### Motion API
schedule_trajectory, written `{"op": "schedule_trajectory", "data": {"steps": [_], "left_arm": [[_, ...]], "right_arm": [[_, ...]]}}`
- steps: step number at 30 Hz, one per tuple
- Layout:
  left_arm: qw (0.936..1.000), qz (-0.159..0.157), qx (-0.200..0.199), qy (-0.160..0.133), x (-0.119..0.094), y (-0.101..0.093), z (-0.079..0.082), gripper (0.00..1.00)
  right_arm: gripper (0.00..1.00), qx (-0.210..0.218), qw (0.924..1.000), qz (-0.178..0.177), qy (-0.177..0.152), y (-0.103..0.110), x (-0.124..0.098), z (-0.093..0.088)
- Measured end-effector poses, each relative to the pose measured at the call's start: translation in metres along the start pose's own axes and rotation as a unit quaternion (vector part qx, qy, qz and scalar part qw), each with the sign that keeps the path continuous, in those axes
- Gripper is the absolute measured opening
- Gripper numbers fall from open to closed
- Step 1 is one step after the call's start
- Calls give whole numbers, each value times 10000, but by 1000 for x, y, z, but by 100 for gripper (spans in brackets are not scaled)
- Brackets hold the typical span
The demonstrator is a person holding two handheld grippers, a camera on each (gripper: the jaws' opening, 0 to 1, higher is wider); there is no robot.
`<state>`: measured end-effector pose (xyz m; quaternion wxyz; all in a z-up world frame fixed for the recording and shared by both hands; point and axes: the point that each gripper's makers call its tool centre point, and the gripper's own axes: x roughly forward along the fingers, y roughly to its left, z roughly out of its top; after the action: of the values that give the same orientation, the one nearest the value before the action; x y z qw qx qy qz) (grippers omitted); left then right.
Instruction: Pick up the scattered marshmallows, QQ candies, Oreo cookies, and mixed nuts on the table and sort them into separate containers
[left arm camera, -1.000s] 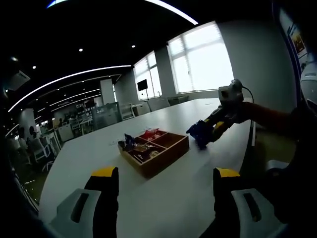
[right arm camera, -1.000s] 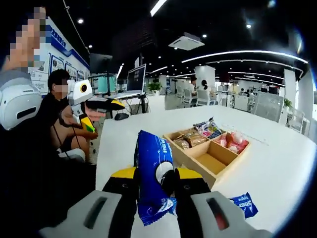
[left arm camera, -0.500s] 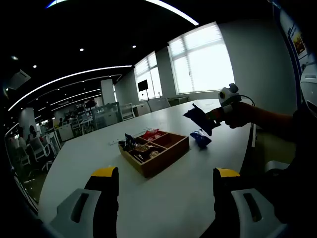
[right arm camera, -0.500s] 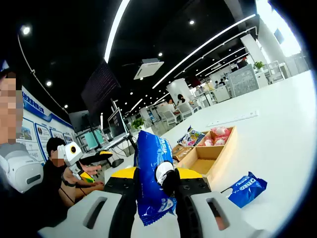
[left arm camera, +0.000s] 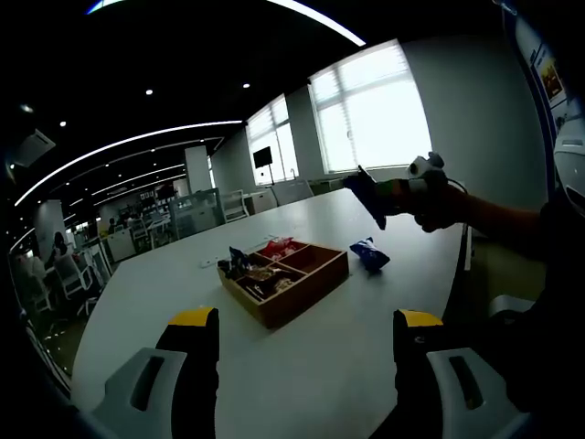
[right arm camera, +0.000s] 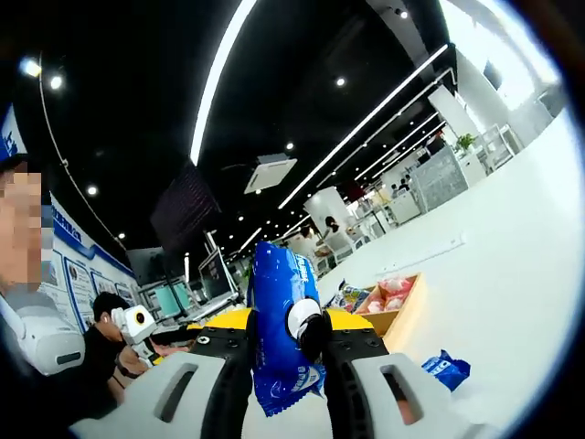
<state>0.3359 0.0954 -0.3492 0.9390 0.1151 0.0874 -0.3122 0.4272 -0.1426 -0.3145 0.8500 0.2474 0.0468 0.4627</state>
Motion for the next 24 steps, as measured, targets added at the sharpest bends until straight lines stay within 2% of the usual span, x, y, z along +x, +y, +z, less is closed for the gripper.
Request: {"op": "schedule_trajectory", "data": {"steps": [6,10,15,19,20,24], "left_arm": [[10000,-9,41,21,0,0,0,82],[10000,-20,33,0,1,0,1,82],[10000,-35,56,2,0,0,2,82],[10000,17,46,-21,-2,3,3,82],[10000,23,52,-13,-2,4,3,82],[10000,31,50,5,-2,5,1,81]], "right_arm": [[24,-212,9997,-102,-78,2,1,11],[24,-643,9974,-323,95,-7,4,18],[24,-1013,9938,-387,260,-7,15,24],[24,-1633,9836,-546,527,-12,22,23],[24,-1757,9806,-544,684,-11,25,20],[24,-2034,9738,-528,869,-15,34,20]]}}
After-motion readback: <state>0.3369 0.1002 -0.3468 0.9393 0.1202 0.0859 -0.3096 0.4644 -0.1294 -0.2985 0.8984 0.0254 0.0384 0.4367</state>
